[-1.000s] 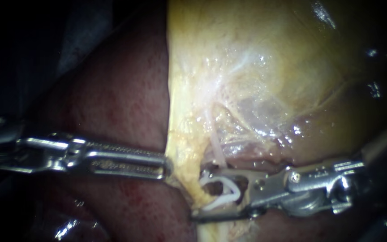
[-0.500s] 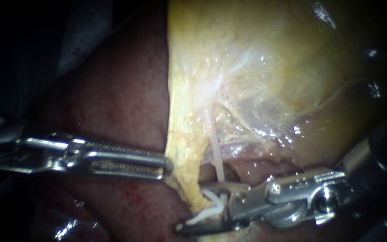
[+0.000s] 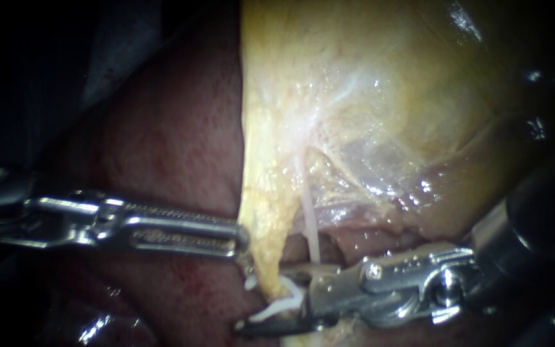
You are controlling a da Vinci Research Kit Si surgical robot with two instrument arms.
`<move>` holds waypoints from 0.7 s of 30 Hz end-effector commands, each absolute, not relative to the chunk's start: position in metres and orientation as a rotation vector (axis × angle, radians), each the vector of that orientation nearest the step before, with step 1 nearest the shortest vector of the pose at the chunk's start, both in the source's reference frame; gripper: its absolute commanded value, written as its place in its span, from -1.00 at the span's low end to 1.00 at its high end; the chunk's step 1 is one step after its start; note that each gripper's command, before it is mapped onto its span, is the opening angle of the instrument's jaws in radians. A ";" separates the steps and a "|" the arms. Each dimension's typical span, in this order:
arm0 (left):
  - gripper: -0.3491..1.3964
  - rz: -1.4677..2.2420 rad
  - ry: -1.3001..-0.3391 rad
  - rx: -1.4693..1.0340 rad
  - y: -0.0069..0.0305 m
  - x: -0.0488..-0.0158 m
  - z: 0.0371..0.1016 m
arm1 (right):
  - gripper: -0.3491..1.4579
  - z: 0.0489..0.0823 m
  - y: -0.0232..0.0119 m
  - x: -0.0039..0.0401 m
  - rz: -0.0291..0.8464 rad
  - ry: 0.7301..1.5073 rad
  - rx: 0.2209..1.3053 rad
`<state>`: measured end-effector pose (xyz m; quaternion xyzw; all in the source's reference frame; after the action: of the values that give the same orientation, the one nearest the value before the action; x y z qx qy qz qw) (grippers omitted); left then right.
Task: Clipping first clip left tube
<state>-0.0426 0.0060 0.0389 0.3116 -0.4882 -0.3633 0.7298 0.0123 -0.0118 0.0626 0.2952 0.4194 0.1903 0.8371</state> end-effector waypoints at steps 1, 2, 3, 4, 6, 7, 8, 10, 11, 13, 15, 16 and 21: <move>-1.00 -0.800 -1.075 0.686 0.0060 -0.0426 0.0389 | -0.07 0.0627 -0.0117 0.0123 0.402 0.888 0.624; -1.00 -0.800 -1.075 0.686 0.0060 -0.0426 0.0389 | -0.08 0.0628 -0.0117 0.0123 0.402 0.888 0.624; -1.00 -0.801 -1.075 0.686 0.0060 -0.0426 0.0389 | -0.09 0.0629 -0.0117 0.0123 0.402 0.888 0.623; -1.00 -0.801 -1.075 0.686 0.0060 -0.0426 0.0389 | -0.09 0.0630 -0.0117 0.0123 0.402 0.888 0.623; -1.00 -0.801 -1.075 0.686 0.0060 -0.0426 0.0389 | -0.14 0.0631 -0.0116 0.0122 0.402 0.888 0.623; -1.00 -0.801 -1.075 0.686 0.0060 -0.0426 0.0389 | -0.20 0.0632 -0.0115 0.0121 0.402 0.888 0.623; -1.00 -0.801 -1.075 0.686 0.0060 -0.0426 0.0389 | -0.27 0.0632 -0.0115 0.0120 0.401 0.888 0.624; -1.00 -0.801 -1.075 0.686 0.0060 -0.0426 0.0389 | -0.48 0.0633 -0.0114 0.0116 0.400 0.888 0.624; -1.00 -0.801 -1.075 0.686 0.0060 -0.0426 0.0389 | -0.58 0.0634 -0.0114 0.0114 0.399 0.889 0.625; -1.00 -0.801 -1.075 0.686 0.0060 -0.0426 0.0389 | -0.66 0.0636 -0.0113 0.0113 0.398 0.889 0.625; -1.00 -0.801 -1.075 0.685 0.0060 -0.0426 0.0389 | -0.68 0.0637 -0.0111 0.0112 0.398 0.889 0.625; -1.00 -0.801 -1.075 0.685 0.0060 -0.0426 0.0389 | -0.69 0.0637 -0.0111 0.0112 0.398 0.889 0.625; -1.00 -0.801 -1.075 0.685 0.0060 -0.0427 0.0389 | -0.71 0.0638 -0.0111 0.0111 0.398 0.889 0.625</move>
<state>-0.0427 0.0060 0.0389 0.3113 -0.4880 -0.3637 0.7298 0.0111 -0.0111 0.0638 0.2955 0.4199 0.1880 0.8372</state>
